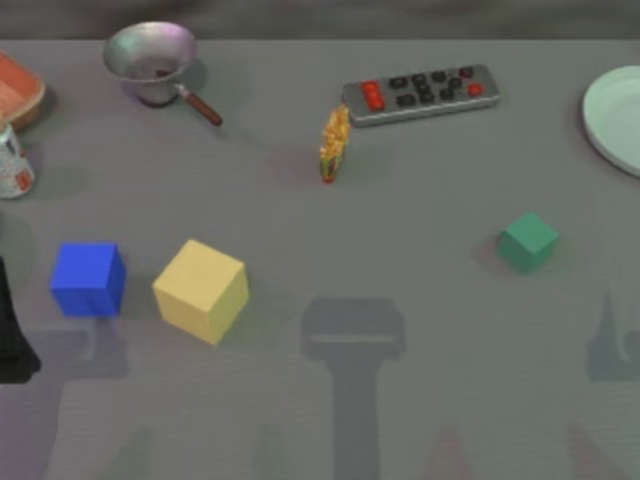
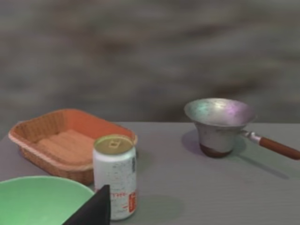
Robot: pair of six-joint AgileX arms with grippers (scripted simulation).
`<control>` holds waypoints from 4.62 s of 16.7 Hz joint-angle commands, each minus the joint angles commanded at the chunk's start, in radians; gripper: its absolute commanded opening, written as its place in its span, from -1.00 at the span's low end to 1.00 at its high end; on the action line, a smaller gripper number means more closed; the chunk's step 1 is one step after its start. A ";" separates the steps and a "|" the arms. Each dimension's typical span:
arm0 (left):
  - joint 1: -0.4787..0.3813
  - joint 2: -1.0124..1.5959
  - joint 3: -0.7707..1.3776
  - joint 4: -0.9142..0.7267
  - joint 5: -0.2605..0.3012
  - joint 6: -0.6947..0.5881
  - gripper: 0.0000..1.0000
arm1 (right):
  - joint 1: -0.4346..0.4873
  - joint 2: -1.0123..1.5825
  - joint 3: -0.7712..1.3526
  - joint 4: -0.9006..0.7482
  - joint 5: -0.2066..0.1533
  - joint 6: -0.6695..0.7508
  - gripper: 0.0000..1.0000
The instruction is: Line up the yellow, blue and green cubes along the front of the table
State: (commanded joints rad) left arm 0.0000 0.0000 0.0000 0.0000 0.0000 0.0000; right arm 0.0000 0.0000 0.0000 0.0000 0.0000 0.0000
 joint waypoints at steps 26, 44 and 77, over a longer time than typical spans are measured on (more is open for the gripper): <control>0.000 0.000 0.000 0.000 0.000 0.000 1.00 | 0.254 1.995 1.622 -1.103 0.002 -0.340 1.00; 0.000 0.000 0.000 0.000 0.000 0.000 1.00 | 0.282 2.266 1.655 -0.950 0.004 -0.374 1.00; 0.000 0.000 0.000 0.000 0.000 0.000 1.00 | 0.287 2.222 1.702 -1.023 -0.009 -0.367 -1.00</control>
State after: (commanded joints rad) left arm 0.0000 0.0000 0.0000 0.0000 0.0000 0.0000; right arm 0.2867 2.2222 1.7020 -1.0228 -0.0085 -0.3665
